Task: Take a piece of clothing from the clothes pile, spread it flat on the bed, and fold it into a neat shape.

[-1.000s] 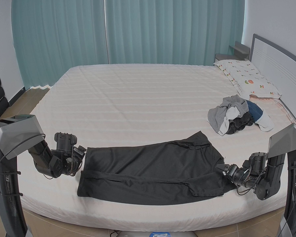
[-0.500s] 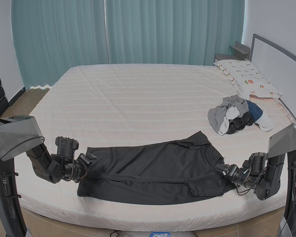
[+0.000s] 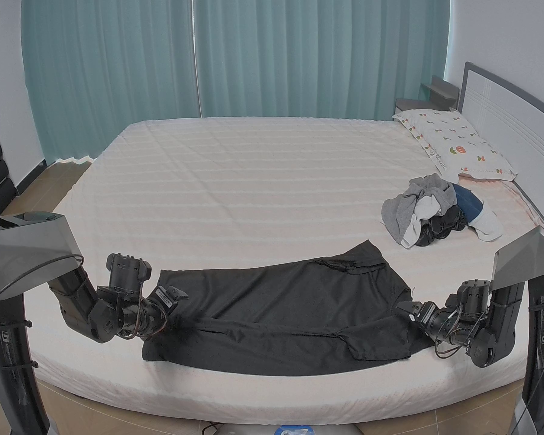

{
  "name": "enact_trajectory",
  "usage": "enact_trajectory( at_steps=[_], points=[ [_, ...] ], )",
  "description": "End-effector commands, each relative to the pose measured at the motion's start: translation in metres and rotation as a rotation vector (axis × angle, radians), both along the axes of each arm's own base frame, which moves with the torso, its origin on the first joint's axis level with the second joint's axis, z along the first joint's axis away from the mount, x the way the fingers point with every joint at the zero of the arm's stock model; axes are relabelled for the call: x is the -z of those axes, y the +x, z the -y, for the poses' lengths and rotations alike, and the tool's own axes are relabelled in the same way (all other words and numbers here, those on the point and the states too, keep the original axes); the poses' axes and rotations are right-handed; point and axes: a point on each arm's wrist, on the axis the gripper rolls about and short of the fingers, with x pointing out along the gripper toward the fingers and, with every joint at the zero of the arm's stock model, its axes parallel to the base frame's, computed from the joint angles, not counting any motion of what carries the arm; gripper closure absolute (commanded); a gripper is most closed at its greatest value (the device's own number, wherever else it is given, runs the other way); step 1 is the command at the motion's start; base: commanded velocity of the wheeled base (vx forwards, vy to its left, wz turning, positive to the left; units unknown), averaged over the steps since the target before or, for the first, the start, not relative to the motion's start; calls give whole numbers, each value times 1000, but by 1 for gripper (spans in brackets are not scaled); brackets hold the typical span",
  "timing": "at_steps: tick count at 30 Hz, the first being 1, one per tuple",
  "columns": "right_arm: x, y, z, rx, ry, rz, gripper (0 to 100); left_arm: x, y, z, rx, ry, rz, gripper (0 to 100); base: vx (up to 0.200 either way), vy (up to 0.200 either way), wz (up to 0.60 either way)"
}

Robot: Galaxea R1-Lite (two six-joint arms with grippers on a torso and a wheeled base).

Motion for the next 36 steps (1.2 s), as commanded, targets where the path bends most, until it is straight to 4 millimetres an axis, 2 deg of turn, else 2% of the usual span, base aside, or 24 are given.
enact_trajectory(
  at_steps=[1,5,7,9,10,14,21,23,27,30,31,32,36],
  points=[
    [0,0,0,-1,0,-1,0,-1,-4,8,25,3,-6,0,0,0,0],
    [1,0,0,-1,0,-2,0,-3,-6,9,29,11,2,0,0,0,0],
    [0,0,0,-1,0,-1,0,-14,-5,4,-6,12,38,0,0,0,0],
    [1,0,0,-1,0,-2,0,-17,-5,2,-15,13,46,0,0,0,0],
    [1,0,0,-1,0,-2,0,-31,-2,-10,-70,0,90,0,0,0,0],
    [1,0,0,-1,0,-2,0,-46,2,-27,-169,-60,133,0,0,0,0],
    [1,0,0,-1,0,-2,0,-49,5,-34,-202,-73,148,0,0,0,0],
    [0,0,0,-1,0,-1,0,-46,3,-29,-185,-77,134,0,0,0,0],
    [1,0,0,-1,0,-2,0,-40,-1,-1,-103,-78,113,0,0,0,0],
    [1,0,-1,-3,0,-2,0,-25,-5,22,-42,-66,67,0,0,0,0],
    [1,0,-1,-3,-1,-4,0,-24,-6,23,-39,-65,64,0,0,0,0],
    [1,0,-1,-3,0,-2,0,-15,-9,38,-17,-56,39,0,0,0,0],
    [3,0,-1,-3,-3,-6,0,6,-14,62,0,12,11,0,0,0,0]
  ],
)
